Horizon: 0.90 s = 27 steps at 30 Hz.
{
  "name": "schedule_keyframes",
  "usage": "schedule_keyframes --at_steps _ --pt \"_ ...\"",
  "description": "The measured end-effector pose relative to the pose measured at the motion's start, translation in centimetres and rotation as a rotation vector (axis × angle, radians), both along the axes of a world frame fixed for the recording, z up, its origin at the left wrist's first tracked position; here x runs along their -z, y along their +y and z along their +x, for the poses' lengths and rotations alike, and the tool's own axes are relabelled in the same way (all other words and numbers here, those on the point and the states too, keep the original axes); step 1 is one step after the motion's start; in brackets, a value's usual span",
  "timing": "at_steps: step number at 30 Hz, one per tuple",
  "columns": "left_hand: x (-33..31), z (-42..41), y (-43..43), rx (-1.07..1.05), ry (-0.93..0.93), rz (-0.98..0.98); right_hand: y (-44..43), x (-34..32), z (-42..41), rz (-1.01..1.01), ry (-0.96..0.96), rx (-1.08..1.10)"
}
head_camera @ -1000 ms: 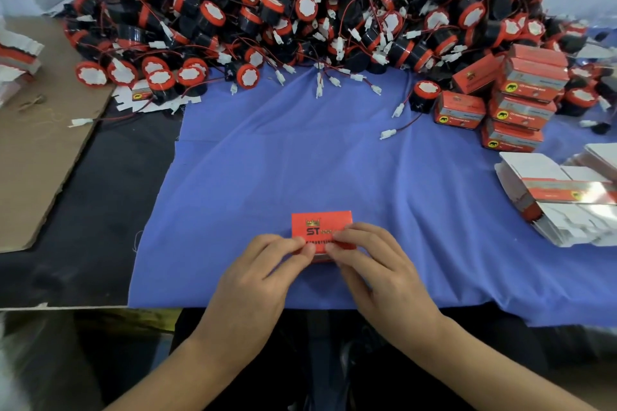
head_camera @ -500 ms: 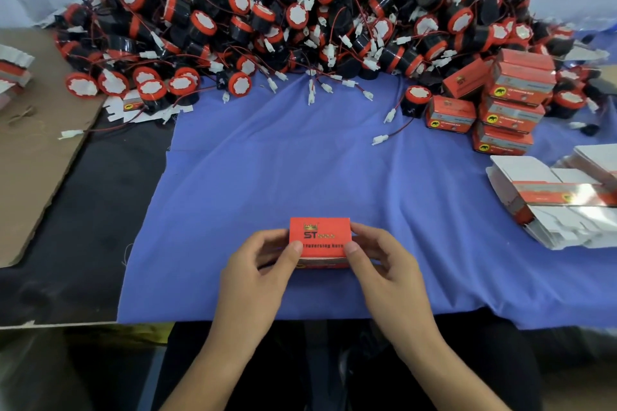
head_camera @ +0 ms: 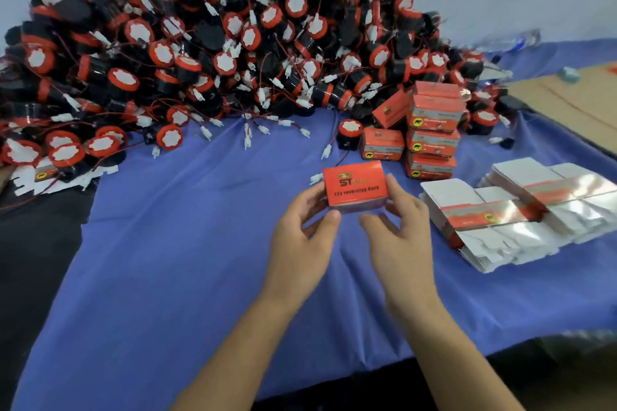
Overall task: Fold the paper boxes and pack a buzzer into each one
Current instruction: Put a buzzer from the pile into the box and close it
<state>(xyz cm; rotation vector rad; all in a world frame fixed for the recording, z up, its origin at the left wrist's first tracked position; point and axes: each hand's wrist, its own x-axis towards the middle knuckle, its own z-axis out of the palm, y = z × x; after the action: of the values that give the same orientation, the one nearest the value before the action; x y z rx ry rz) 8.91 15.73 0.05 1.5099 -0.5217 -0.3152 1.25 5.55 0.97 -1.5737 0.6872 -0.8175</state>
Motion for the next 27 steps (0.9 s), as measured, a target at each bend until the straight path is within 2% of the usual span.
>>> schedule_keyframes --at_steps 5,8,16,24,26,27 --pt "-1.4 4.7 -6.9 0.046 -0.014 0.034 -4.3 -1.1 5.7 0.086 -0.126 0.082" --pt "-1.7 7.1 -10.6 0.099 -0.024 0.083 -6.7 -0.3 8.6 0.136 -0.126 0.116" --pt "-0.4 12.5 -18.5 0.257 0.092 0.164 -11.1 2.2 14.3 0.337 -0.169 0.191" --pt "1.5 13.8 -20.2 0.372 0.195 0.111 -11.7 3.0 15.8 0.332 -0.266 0.363" --pt "1.0 13.1 -19.7 0.329 0.149 0.080 -10.8 2.8 15.0 0.373 -0.293 0.382" --pt "0.7 12.4 -19.3 0.243 0.093 0.077 -10.2 2.6 14.3 0.398 -0.317 0.383"
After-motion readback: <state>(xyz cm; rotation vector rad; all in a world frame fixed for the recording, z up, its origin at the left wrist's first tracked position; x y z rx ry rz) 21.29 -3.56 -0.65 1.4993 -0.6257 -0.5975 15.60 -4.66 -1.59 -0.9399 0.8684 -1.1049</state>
